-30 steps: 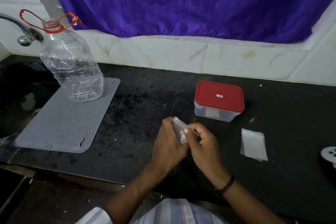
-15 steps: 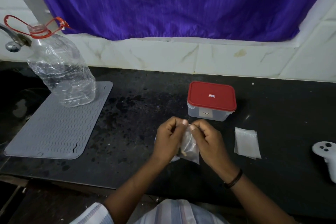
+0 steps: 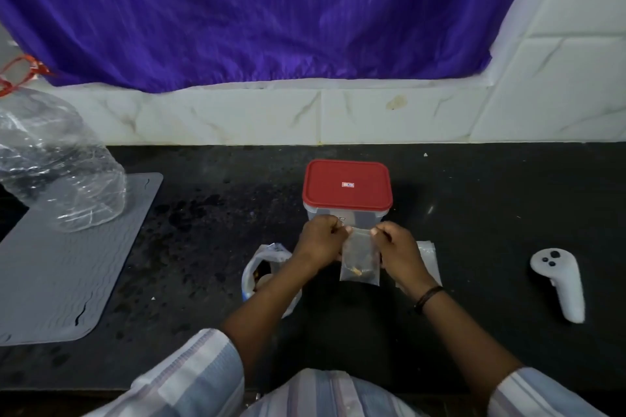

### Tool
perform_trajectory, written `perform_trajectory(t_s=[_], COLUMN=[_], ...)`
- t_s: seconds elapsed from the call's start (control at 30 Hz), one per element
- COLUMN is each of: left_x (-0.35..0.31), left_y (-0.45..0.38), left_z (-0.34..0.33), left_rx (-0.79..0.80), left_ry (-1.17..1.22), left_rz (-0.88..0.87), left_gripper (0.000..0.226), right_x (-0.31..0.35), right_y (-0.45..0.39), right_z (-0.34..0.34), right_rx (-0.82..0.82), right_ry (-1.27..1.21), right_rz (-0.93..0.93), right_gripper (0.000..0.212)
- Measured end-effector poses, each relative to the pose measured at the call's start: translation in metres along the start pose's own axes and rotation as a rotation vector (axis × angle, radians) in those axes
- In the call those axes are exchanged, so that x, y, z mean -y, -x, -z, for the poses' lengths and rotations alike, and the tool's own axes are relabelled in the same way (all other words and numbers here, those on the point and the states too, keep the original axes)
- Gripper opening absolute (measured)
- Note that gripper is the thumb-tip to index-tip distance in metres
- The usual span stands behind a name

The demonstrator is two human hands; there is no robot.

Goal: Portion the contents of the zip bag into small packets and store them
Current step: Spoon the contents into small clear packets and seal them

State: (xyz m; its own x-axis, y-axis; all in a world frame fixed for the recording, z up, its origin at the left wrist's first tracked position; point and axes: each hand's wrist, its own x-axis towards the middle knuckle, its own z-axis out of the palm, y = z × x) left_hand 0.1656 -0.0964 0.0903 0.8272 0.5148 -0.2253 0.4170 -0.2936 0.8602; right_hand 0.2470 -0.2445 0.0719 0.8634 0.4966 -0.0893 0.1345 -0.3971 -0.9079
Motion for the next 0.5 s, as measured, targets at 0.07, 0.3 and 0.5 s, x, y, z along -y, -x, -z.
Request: perform_trajectory(t_s=[0.07,0.3,0.5], left_x=[-0.002,0.0,-0.006], left_y=[-0.015,-0.046,-0.045], left_z=[-0.01,-0.035,-0.044], left_rx=[0.066,0.1,0.084], left_ry=[-0.041,-0.412,-0.488], left_rz=[0.083,0.186,0.218], left_gripper=[0.026,0.022,0.022], right_x=[-0.013,-0.031,-0.04], right_y=[-0.013,-0.031,-0.034], right_z=[0.005,0.01,0.009], right_rx=[0.001,0.054,0.04], right_ry=[0.144,0.524,0.642], right_rz=[0.021,0.041,0.131], right_gripper=[0.02,0.017,0.014])
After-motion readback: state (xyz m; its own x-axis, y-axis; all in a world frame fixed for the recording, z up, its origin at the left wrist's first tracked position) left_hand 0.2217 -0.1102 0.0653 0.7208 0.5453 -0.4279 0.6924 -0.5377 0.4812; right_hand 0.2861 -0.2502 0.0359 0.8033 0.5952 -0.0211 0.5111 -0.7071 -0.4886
